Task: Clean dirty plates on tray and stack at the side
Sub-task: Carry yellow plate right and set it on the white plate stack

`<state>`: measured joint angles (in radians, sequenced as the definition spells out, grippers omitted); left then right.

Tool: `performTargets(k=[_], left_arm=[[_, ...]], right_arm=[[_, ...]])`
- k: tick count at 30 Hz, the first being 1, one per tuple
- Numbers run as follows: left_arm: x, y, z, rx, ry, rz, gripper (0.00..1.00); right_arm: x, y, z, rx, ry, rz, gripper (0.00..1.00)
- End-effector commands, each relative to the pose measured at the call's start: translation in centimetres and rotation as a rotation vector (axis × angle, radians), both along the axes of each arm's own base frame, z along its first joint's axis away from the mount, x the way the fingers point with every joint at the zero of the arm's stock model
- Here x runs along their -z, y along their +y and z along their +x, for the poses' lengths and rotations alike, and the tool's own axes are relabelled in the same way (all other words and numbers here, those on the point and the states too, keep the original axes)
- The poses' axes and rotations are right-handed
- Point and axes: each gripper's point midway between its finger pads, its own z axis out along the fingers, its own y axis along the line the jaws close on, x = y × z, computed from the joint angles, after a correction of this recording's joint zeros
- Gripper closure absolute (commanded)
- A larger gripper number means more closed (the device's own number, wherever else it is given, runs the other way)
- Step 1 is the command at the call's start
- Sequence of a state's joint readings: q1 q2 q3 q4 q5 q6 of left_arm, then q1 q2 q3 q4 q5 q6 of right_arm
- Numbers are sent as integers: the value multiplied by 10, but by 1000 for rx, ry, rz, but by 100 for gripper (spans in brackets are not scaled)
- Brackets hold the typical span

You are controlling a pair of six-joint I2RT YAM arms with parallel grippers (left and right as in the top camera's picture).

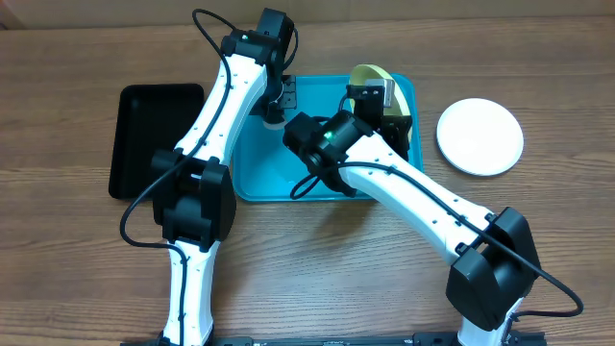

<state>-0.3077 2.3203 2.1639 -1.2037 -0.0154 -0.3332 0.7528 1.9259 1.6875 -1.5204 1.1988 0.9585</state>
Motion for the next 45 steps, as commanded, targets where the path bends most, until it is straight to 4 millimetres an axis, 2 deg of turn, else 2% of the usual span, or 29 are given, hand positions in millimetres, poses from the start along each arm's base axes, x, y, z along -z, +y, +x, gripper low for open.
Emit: performTargets(k=[1, 4, 9, 12, 15, 18, 20, 25, 31, 36, 42, 45], left_arm=[[6, -6, -2, 25, 13, -9, 96], [6, -6, -2, 25, 13, -9, 96], [6, -6, -2, 25, 13, -9, 96], [6, -6, -2, 25, 13, -8, 96], [6, -6, -2, 25, 13, -9, 96], [6, -6, -2, 26, 12, -9, 96], [6, -6, -1, 26, 11, -9, 96], [5, -6, -1, 26, 10, -10, 96], [5, -6, -1, 25, 10, -10, 96], [6, -6, -1, 25, 10, -10, 95], [5, -6, -1, 25, 10, -10, 96], [5, -6, -1, 25, 10, -10, 96]], right_arm=[[7, -8, 1, 75, -16, 128, 96], [29, -13, 3, 102, 101, 223, 96], [60, -16, 23, 44, 302, 424, 96], [66, -21, 38, -2, 351, 587, 96], [62, -36, 53, -46, 359, 755, 96], [58, -70, 64, -26, 342, 882, 96], [60, -101, 66, 22, 326, 942, 96], [61, -193, 60, 211, 223, 1038, 96], [72, -253, 49, 350, 162, 1058, 96], [99, -272, 39, 421, 166, 1076, 96], [148, -266, 25, 486, 249, 1099, 96], [163, -263, 21, 495, 271, 1106, 96]])
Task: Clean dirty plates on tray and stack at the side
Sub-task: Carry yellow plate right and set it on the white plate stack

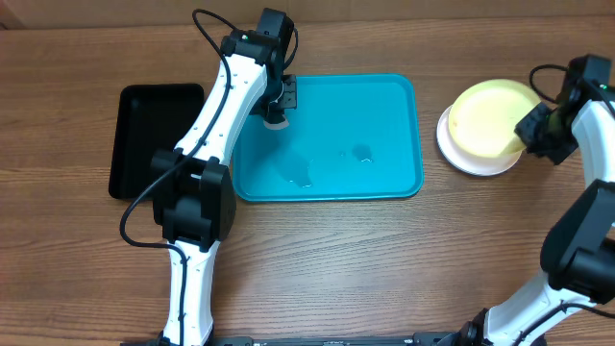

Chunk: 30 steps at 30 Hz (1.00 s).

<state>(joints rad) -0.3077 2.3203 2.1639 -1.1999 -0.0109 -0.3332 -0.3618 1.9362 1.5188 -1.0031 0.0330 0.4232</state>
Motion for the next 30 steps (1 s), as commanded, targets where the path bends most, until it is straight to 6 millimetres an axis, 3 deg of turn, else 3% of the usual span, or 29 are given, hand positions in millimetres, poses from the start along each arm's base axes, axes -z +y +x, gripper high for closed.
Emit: performTargets(k=[1, 7, 14, 19, 21, 24, 30], left_arm=[[6, -5, -2, 25, 12, -4, 96], [5, -5, -1, 25, 7, -5, 96], [-16, 10, -2, 10, 14, 19, 96], [-46, 61, -16, -99, 62, 130, 96], [-51, 83, -24, -146, 95, 160, 96], [-51, 115, -35, -208, 158, 173, 96], [-48, 187, -43, -347, 203, 232, 96]], right_arm=[[17, 6, -5, -9, 30, 32, 96], [18, 17, -4, -60, 17, 85, 84], [-4, 35, 4, -161, -25, 160, 54], [-51, 50, 12, -223, -99, 122, 39], [-65, 61, 15, -253, -132, 109, 23], [-72, 80, 20, -302, -154, 102, 10], [-73, 121, 32, -406, -176, 100, 6]])
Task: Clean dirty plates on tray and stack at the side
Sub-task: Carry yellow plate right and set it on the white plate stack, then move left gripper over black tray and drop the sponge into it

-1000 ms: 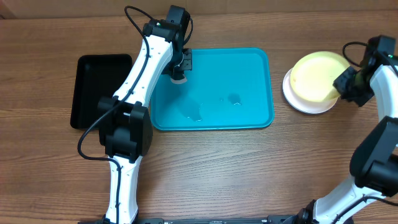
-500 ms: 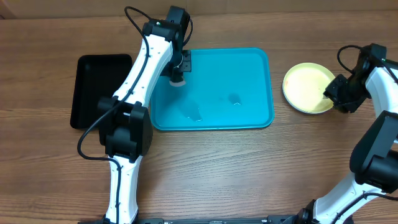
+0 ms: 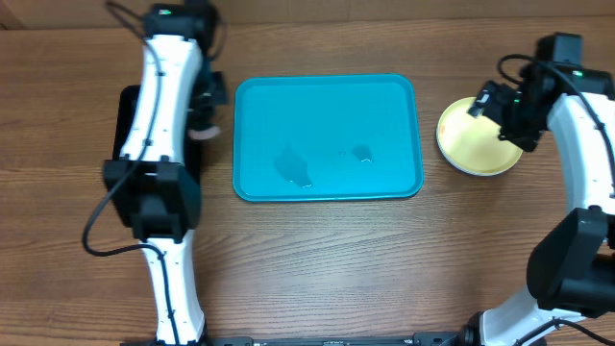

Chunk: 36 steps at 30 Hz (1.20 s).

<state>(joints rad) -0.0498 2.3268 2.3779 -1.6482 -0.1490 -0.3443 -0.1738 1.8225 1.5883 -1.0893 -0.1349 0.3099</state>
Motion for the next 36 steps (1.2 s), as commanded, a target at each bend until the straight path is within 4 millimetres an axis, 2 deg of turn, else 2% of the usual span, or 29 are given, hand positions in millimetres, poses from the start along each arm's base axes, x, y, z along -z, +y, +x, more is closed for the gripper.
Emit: performTargets(k=[1, 4, 6, 9, 12, 14, 17, 18, 19, 20, 24, 26, 29, 32, 36], left_arm=[[0, 41, 0, -62, -2, 67, 96], [17, 60, -2, -60, 24, 65, 96], [38, 67, -4, -73, 43, 57, 96], [73, 72, -10, -61, 77, 54, 96], [100, 72, -15, -61, 91, 54, 96], [108, 71, -15, -60, 88, 55, 96], [108, 72, -11, -59, 71, 58, 96], [107, 72, -10, -60, 65, 59, 91], [105, 72, -9, -60, 62, 59, 55], [102, 73, -8, -61, 60, 59, 0], [80, 74, -3, -62, 49, 64, 0], [58, 75, 1, -63, 27, 71, 0], [11, 77, 8, -65, -41, 86, 0], [-53, 72, 10, -64, -169, 94, 0], [-129, 60, -5, -68, -332, 93, 0]], right_arm=[[-10, 23, 11, -79, -52, 0, 5], [-12, 38, 17, -116, -76, -2, 5], [-13, 46, 19, -135, -83, -3, 5], [-13, 54, 19, -153, -86, -3, 5], [-13, 55, 19, -156, -86, -5, 5], [-13, 54, 18, -154, -80, -11, 5], [-11, 52, 16, -154, -69, -19, 4], [-11, 52, 15, -154, -68, -19, 5], [-11, 52, 15, -155, -68, -19, 5], [-11, 52, 16, -155, -69, -19, 5], [-13, 52, 17, -157, -78, -21, 5], [-18, 52, 19, -158, -84, -22, 5], [-34, 52, 20, -173, -99, -29, 5], [-63, 48, 18, -191, -117, -63, 4], [-109, 40, 11, -172, -152, -116, 2]])
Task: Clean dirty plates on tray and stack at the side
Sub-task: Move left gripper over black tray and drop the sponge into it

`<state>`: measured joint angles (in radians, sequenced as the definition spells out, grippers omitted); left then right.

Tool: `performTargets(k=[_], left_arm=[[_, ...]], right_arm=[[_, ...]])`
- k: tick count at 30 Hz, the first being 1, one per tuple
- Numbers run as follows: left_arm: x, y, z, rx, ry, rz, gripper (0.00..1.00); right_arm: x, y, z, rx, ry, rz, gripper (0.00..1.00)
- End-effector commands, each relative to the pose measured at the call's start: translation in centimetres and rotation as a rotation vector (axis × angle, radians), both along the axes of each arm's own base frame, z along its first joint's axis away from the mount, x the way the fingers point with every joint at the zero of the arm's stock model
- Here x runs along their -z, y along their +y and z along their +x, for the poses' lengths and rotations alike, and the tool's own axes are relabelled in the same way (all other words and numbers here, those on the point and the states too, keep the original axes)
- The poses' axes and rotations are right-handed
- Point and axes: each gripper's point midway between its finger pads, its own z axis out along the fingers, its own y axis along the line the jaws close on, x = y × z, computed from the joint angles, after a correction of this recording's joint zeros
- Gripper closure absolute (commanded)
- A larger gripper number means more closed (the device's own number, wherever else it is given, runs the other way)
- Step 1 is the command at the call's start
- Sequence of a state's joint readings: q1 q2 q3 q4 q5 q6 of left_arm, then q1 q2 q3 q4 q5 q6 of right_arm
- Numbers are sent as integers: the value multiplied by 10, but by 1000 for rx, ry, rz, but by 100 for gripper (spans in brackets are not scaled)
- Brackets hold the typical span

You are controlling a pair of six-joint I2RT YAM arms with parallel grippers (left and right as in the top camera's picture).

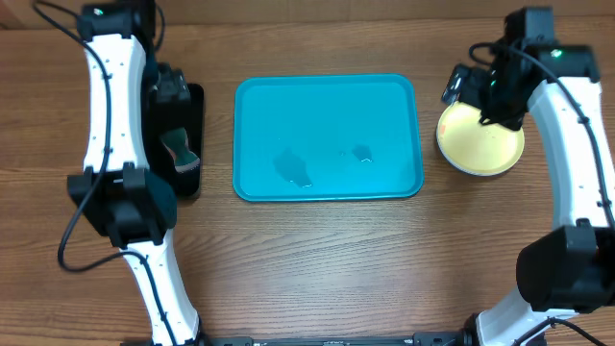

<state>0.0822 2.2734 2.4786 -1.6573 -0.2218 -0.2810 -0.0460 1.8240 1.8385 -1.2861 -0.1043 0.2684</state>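
Note:
The teal tray (327,135) lies mid-table with only a few wet marks on it. At the right, the yellow plate (480,146) rests flat on a white plate whose rim (459,165) just shows beneath it. My right gripper (461,88) hovers open over the plate's far left edge, apart from it. At the left, a sponge (179,149) lies in the black tray (195,125). My left gripper (173,101) is open above that tray, just beyond the sponge.
Both arms reach in from the near edge along the table's left and right sides. Bare wood surrounds the teal tray.
The left arm moved further left and the sponge it carried now lies in the black tray. The right gripper shifted slightly up-left, off the yellow plate.
First the right gripper held the yellow plate over the teal tray while the left pressed the sponge there. Then the yellow plate was on the white plate at the right. Later the left arm was at the black tray with the sponge, which now lies released inside.

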Motion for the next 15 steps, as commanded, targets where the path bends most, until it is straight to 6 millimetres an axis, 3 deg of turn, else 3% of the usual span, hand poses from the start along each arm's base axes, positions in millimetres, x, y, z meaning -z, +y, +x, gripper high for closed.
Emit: performTargets(k=[1, 3, 7, 12, 15], left_arm=[[-94, -14, -14, 19, -235, 23, 0], [-121, -22, -24, 35, -304, 17, 0], [-151, -36, -40, 63, -387, -21, 0], [-164, -38, -47, 67, -419, -19, 0], [-162, -37, -46, 66, -414, -19, 0]], right_arm=[[-56, -8, 1, -13, -118, -66, 1], [-81, -8, -8, -15, -154, -69, 0], [-122, -6, -36, -14, -198, -68, 0], [-150, 7, -93, -39, -184, -13, 0], [-170, 21, -109, -68, -249, 54, 0]])
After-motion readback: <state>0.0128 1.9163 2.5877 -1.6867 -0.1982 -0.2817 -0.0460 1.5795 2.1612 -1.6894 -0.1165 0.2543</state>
